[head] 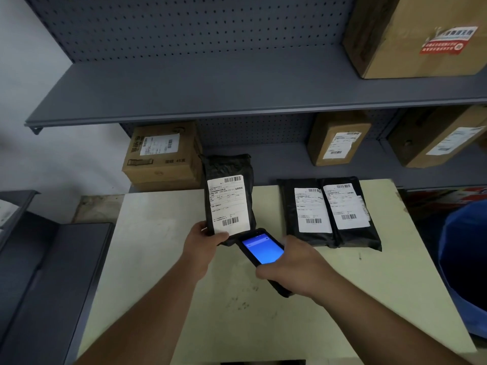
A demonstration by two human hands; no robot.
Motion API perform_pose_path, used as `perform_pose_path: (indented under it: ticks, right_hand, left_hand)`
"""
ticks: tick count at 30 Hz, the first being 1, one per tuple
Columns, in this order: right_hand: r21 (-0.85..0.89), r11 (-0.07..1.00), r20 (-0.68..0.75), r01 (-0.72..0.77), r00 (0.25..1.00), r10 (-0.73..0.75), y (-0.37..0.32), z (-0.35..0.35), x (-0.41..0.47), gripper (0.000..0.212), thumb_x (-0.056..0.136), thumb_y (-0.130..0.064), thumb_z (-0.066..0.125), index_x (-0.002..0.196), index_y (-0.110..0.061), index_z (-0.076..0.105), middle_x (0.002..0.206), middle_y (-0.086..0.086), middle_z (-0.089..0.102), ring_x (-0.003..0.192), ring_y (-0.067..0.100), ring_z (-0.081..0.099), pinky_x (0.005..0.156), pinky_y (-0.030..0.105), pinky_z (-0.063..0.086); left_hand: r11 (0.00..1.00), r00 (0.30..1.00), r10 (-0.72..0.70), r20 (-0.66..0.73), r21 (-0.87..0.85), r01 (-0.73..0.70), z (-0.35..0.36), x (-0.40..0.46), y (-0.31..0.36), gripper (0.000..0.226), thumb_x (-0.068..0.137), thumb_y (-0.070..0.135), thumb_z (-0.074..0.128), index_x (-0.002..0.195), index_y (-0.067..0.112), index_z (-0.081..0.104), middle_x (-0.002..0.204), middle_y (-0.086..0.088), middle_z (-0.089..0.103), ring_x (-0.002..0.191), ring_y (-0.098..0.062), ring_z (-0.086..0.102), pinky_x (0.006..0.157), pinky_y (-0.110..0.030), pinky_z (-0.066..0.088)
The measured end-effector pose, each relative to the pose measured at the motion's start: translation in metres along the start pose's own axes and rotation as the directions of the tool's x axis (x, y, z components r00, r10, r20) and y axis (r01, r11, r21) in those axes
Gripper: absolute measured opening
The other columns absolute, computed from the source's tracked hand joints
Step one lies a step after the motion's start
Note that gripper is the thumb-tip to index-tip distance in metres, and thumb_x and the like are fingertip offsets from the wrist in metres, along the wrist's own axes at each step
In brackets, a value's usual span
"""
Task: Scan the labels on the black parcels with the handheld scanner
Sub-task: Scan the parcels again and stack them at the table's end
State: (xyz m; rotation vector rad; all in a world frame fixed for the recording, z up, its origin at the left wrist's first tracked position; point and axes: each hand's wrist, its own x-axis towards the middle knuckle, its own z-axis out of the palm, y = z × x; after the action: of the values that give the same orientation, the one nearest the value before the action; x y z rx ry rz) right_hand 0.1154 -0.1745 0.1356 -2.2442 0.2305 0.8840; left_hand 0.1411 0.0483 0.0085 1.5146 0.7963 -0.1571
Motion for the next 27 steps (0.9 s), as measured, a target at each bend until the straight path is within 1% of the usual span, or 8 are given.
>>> perform_pose_path:
  ticks: [6,12,15,18,20,22,25,27]
  right_hand:
    - [-0.016,1.000,-0.058,0.021,0.998,-0.022,0.013,-0.015,-0.004,0.046,0.071,-0.042,0.082,0.100,-0.019,0.056,0.094,-0.003,0.066,0.077,0.015,0.065,0.062,0.031,0.049]
    - [-0.015,1.000,-0.109,0.021,0.994,-0.023,0.029,-0.037,-0.007,0.045,0.073,-0.043,0.082,0.101,-0.021,0.055,0.098,-0.005,0.066,0.087,0.013,0.068,0.069,0.033,0.052]
    - [0.018,1.000,-0.116,0.018,0.993,-0.015,0.042,-0.048,-0.008,0.045,0.073,-0.043,0.083,0.100,-0.021,0.055,0.098,-0.005,0.065,0.088,0.014,0.068,0.070,0.033,0.053]
    - [0.042,0.999,-0.117,0.012,0.993,-0.007,0.053,-0.060,-0.009,0.046,0.073,-0.042,0.083,0.104,-0.021,0.056,0.099,-0.004,0.066,0.089,0.015,0.069,0.070,0.033,0.054]
    - [0.046,0.999,-0.127,0.008,0.992,-0.002,0.060,-0.068,-0.009,0.050,0.074,-0.042,0.083,0.110,-0.020,0.056,0.101,-0.003,0.067,0.091,0.015,0.069,0.076,0.036,0.058]
    - [0.054,0.999,-0.136,-0.006,0.991,0.013,0.067,-0.077,-0.010,0.051,0.075,-0.041,0.082,0.112,-0.021,0.054,0.103,-0.003,0.067,0.092,0.014,0.069,0.079,0.035,0.059]
    - [0.081,0.996,-0.155,-0.024,0.987,0.036,0.081,-0.089,-0.008,0.047,0.073,-0.040,0.082,0.104,-0.019,0.054,0.095,-0.003,0.068,0.079,0.014,0.065,0.067,0.032,0.052]
    - [0.094,0.995,-0.164,-0.033,0.985,0.048,0.087,-0.096,-0.007,0.046,0.071,-0.041,0.082,0.102,-0.021,0.056,0.090,-0.003,0.068,0.074,0.015,0.064,0.064,0.032,0.049]
  left_hand:
    - [1.000,0.997,-0.010,0.075,0.003,0.010,0.028,-0.006,0.004,0.049,0.080,-0.001,0.079,0.125,0.007,0.062,0.085,0.005,0.083,0.076,-0.017,0.081,0.098,-0.046,0.059]
    - [0.999,0.982,-0.019,0.189,-0.027,0.024,0.070,-0.013,0.007,0.044,0.076,0.012,0.089,0.117,0.011,0.071,0.102,-0.002,0.083,0.090,-0.015,0.080,0.081,-0.030,0.061]
    - [0.998,0.965,-0.044,0.260,-0.025,0.052,0.094,-0.017,0.005,0.038,0.080,0.016,0.086,0.116,0.012,0.074,0.106,-0.004,0.082,0.099,-0.020,0.079,0.081,-0.029,0.061]
    - [0.998,0.954,-0.067,0.292,0.013,0.066,0.119,-0.021,0.004,0.033,0.086,0.011,0.080,0.118,0.010,0.074,0.108,-0.008,0.081,0.095,-0.020,0.078,0.072,-0.024,0.059]
    - [0.997,0.946,-0.076,0.315,0.033,0.069,0.134,-0.026,0.004,0.026,0.089,0.006,0.074,0.115,0.010,0.075,0.106,-0.009,0.081,0.092,-0.020,0.077,0.068,-0.023,0.058]
    - [0.996,0.937,-0.089,0.338,0.041,0.079,0.149,-0.028,0.003,0.023,0.091,0.003,0.071,0.113,0.010,0.075,0.107,-0.013,0.081,0.094,-0.024,0.077,0.074,-0.030,0.062]
    - [0.993,0.927,-0.112,0.358,0.065,0.095,0.172,-0.028,-0.001,0.027,0.092,0.002,0.068,0.117,0.007,0.075,0.109,-0.017,0.080,0.105,-0.037,0.076,0.095,-0.052,0.058]
    - [0.992,0.919,-0.123,0.375,0.068,0.105,0.184,-0.028,-0.003,0.033,0.090,0.005,0.069,0.123,0.007,0.074,0.112,-0.018,0.080,0.105,-0.036,0.076,0.095,-0.050,0.058]
